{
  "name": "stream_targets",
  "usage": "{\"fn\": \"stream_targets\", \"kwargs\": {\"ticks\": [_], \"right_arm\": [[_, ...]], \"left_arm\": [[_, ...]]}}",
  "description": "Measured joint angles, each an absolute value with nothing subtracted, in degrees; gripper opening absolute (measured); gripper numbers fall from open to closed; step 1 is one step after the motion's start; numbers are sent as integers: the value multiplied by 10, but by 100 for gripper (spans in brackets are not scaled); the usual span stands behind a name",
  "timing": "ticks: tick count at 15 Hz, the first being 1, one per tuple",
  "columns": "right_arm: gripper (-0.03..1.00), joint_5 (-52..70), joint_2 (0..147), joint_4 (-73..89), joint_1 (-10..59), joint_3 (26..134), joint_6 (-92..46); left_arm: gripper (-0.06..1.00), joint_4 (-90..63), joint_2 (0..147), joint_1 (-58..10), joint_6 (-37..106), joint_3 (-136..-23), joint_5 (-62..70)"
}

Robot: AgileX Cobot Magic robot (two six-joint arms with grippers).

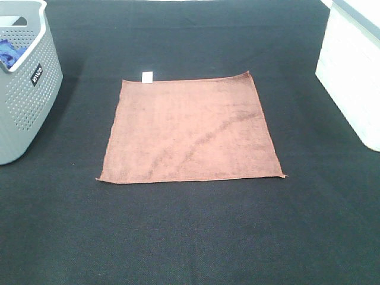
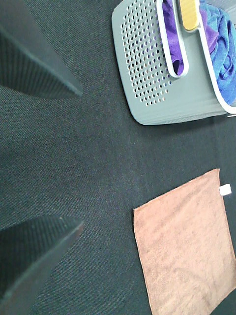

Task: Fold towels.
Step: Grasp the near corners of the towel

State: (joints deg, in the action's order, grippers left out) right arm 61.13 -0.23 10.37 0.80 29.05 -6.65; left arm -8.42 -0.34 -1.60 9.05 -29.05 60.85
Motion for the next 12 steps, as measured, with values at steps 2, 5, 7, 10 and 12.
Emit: {"fn": "stream_targets", "kwargs": {"ticks": [2,5,7,10,12], "right_arm": [[76,611,-2,104,8,290,-66],[76,611,-2,104,8,290,-66],[76,611,-2,104,8,290,-66],[76,611,-2,104,8,290,-66],[76,611,-2,104,8,290,-66]], "left_arm": [[65,-84,-3,-16,91,-290,608],[65,-84,-3,-16,91,-290,608],[65,-84,-3,-16,91,-290,608],[65,-84,-3,-16,91,-290,608],[65,-84,-3,-16,91,-290,608]]}}
